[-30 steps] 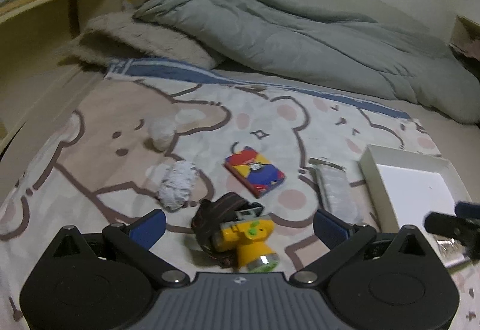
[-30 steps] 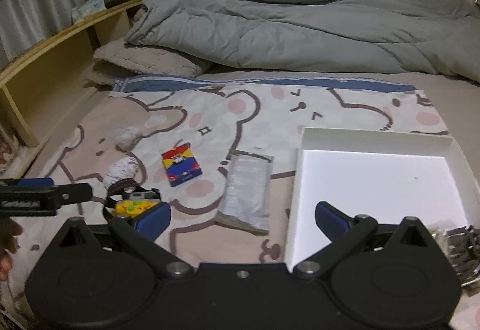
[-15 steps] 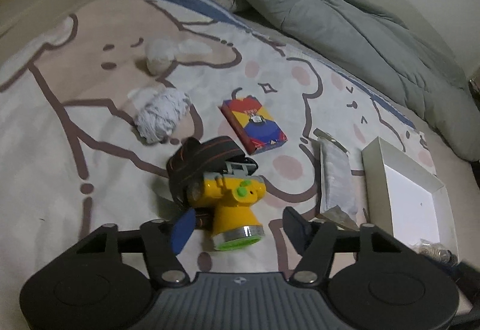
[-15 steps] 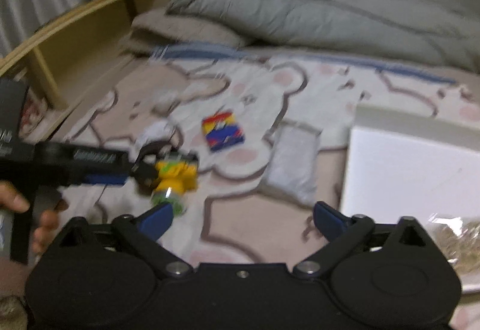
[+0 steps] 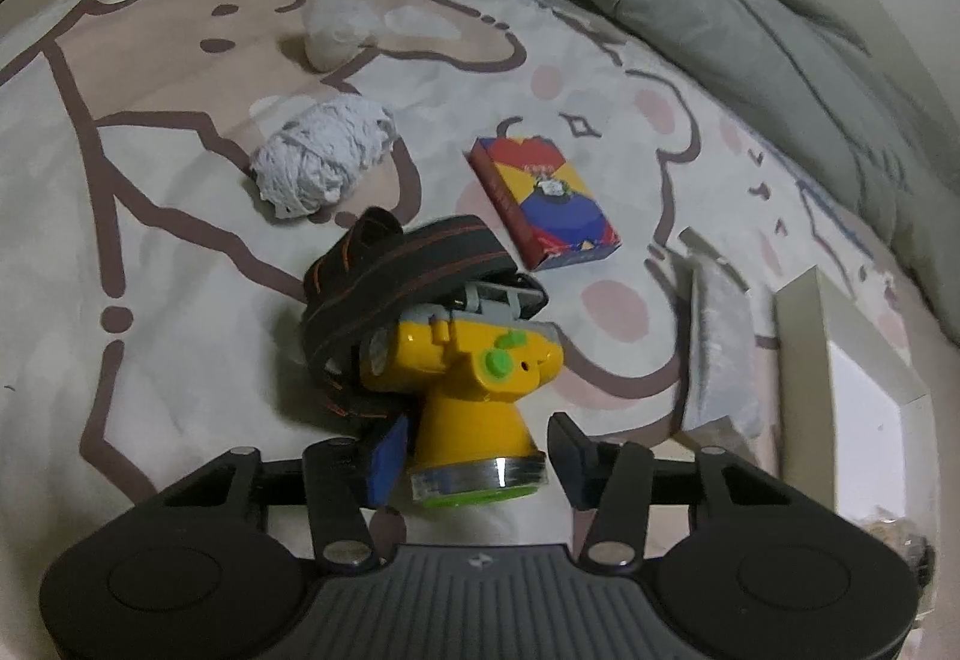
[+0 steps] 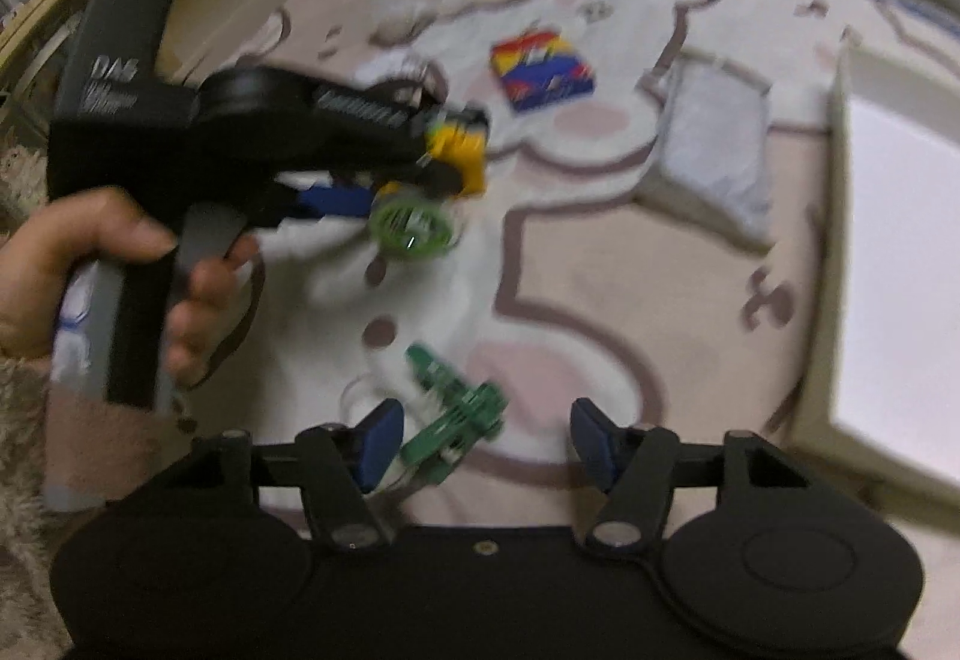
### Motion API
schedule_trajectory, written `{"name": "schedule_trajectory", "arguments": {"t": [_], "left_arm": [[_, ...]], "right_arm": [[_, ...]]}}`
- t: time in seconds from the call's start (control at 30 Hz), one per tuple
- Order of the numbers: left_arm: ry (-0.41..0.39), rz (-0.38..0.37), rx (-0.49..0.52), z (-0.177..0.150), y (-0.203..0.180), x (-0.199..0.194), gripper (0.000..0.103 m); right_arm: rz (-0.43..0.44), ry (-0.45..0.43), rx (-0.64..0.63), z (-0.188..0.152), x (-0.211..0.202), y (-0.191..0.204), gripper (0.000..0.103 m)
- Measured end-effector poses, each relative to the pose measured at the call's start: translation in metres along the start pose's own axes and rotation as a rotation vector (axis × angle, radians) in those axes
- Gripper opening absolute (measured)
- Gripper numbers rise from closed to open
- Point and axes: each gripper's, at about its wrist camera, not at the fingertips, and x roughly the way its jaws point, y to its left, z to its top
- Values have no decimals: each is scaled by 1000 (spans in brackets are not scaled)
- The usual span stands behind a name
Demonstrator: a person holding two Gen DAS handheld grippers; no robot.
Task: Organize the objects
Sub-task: 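Grasp the green clothespin with the right tool while the left tool grasps the yellow headlamp, then lift the clothespin with the right tool while the left tool lifts the headlamp toward the tray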
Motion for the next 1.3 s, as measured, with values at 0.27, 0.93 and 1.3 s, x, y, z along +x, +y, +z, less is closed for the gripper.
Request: {"name": "schedule_trajectory", "arguments": {"t": [0.27, 0.93, 1.3], "left_arm": [[21, -36, 9, 0, 10, -4, 49], [202, 78, 477, -18, 4, -24, 49], [201, 104, 408, -10, 3, -8, 44]], "right_arm": [[32, 64, 189, -2, 21, -12, 38], [-111, 50, -263, -25, -14, 12, 11], [-49, 100, -127, -27, -8, -11, 13]]}}
